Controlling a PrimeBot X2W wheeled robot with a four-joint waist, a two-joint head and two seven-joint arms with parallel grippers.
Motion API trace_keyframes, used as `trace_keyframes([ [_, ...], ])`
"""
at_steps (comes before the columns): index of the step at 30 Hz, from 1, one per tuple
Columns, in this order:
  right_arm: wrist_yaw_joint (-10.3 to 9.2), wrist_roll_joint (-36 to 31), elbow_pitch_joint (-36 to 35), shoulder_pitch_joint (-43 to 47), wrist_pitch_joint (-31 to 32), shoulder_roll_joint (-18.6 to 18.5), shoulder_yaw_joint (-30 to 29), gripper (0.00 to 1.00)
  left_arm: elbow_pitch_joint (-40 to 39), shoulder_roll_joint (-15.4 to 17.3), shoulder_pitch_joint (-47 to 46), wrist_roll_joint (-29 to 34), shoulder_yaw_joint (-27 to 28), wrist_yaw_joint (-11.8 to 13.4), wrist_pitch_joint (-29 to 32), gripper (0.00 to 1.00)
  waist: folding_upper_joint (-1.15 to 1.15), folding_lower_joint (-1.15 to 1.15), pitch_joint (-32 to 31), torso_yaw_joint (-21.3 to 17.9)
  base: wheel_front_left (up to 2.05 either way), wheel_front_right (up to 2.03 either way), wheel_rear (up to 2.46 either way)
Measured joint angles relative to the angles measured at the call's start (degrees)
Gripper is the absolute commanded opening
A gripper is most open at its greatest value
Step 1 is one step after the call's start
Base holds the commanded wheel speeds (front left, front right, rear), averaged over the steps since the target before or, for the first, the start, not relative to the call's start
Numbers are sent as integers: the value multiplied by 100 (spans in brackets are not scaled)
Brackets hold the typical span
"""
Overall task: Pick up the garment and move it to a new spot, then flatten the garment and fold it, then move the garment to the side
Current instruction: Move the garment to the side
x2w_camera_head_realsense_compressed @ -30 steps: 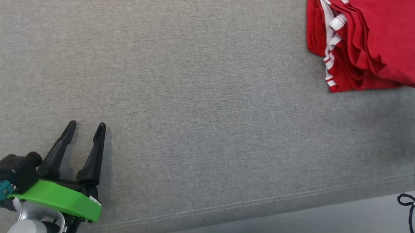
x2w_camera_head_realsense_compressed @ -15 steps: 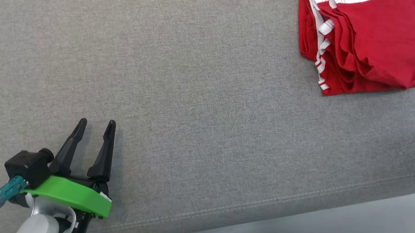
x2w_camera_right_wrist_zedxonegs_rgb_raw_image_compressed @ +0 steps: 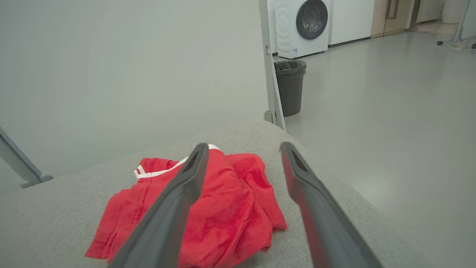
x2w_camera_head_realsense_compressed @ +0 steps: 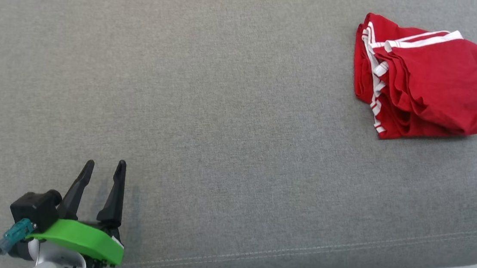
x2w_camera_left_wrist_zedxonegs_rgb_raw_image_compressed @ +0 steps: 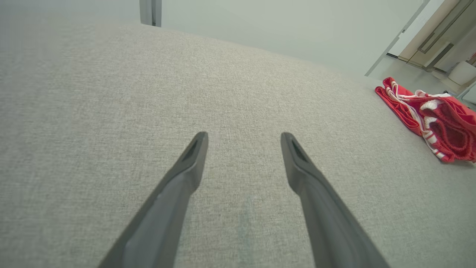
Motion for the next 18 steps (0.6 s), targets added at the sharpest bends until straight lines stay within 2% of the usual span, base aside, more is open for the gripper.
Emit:
trace_keyframes([
  [3,-45,-274,-274,99,0,112,93,100,80,16,106,107,-25,0,-1,100,0,0,-153,67,0,0,0],
  [9,-131,-972,-786,741,14,609,755,100,290,41,393,210,-87,-1,-46,100,0,0,-614,242,0,0,0],
  [14,-238,-1481,-804,1354,14,635,1106,100,355,41,554,376,-133,1,-54,100,0,0,-974,351,0,0,0],
  [18,-246,-1719,-821,1706,15,697,1328,100,375,53,726,423,-53,41,-100,100,0,0,-1230,404,0,0,0],
])
